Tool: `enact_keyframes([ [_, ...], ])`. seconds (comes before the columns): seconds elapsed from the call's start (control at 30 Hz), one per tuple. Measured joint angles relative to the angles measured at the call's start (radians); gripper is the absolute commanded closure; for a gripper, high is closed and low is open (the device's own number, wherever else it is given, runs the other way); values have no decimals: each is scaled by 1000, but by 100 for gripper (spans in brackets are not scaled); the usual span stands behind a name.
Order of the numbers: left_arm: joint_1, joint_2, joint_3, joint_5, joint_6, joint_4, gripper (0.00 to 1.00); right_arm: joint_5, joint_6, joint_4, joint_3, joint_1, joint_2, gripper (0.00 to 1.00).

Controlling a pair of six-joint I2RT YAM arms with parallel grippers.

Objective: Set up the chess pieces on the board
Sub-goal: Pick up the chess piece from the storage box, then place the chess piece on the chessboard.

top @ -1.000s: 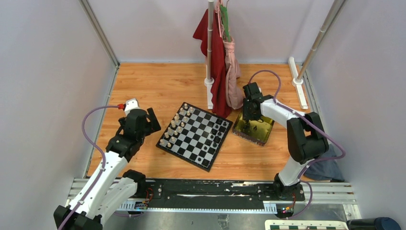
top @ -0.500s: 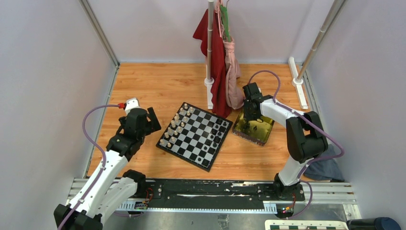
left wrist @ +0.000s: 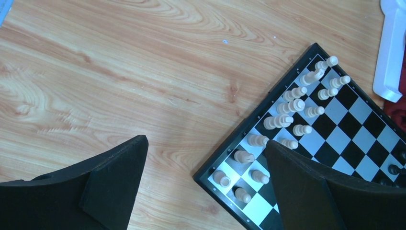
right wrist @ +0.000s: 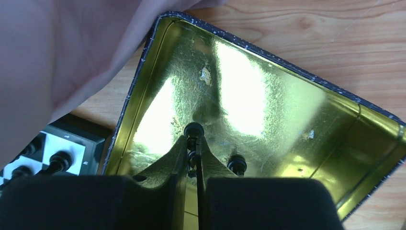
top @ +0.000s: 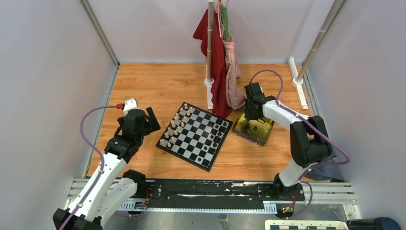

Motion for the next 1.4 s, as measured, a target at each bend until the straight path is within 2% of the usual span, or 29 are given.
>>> enact_keyframes([
  [0.3,0,-32,0,1,-1,-1,0,10,-2,-41,0,4,-125,100],
  [0.43,0,-46,0,1,-4,-2,0,31,-8,-74,0,49,-191,100],
  [0.63,0,-65,0,8,-15,-10,0,77,-6,-143,11,247,-260,100],
  [1.0,0,-103,0,22,-37,-28,0,159,56,-245,114,654,-235,100],
  [1.17,0,-118,0,28,-45,-39,0,186,86,-264,152,775,-161,100],
  [1.4,0,-148,0,28,-49,-63,0,196,105,-274,202,864,-49,100],
])
